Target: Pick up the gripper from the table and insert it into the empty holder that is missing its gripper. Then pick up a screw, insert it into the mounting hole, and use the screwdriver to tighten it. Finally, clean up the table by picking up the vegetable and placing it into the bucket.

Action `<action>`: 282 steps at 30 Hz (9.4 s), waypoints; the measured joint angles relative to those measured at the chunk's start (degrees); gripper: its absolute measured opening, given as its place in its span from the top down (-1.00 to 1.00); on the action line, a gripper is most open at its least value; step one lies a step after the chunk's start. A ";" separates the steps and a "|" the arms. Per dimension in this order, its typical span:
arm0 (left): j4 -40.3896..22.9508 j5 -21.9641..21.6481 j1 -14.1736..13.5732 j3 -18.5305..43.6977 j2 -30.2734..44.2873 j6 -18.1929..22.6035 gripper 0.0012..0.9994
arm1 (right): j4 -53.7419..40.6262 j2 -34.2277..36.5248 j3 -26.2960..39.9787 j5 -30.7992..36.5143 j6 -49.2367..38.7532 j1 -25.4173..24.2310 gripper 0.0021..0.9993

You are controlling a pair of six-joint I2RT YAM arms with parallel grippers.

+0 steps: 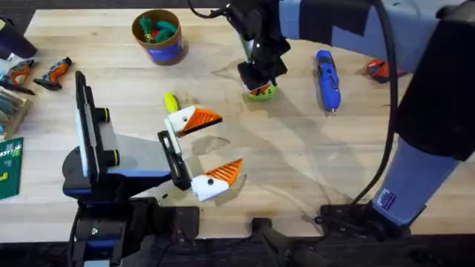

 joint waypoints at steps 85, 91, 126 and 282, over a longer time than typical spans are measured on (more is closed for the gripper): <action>0.00 0.00 0.00 0.00 0.00 0.00 -0.97 | -28.43 -5.81 35.04 -3.35 -26.85 29.27 0.99; 0.00 0.00 0.00 0.00 0.00 0.00 -0.97 | -28.22 -4.90 35.04 -2.78 -27.09 29.27 0.99; 0.00 0.00 0.00 0.00 0.00 0.00 -0.97 | -28.26 -3.21 35.04 -2.58 -27.08 28.61 0.99; -0.07 0.37 0.00 0.00 0.01 0.01 0.97 | -8.67 -37.30 -12.63 4.70 1.25 -24.04 -0.98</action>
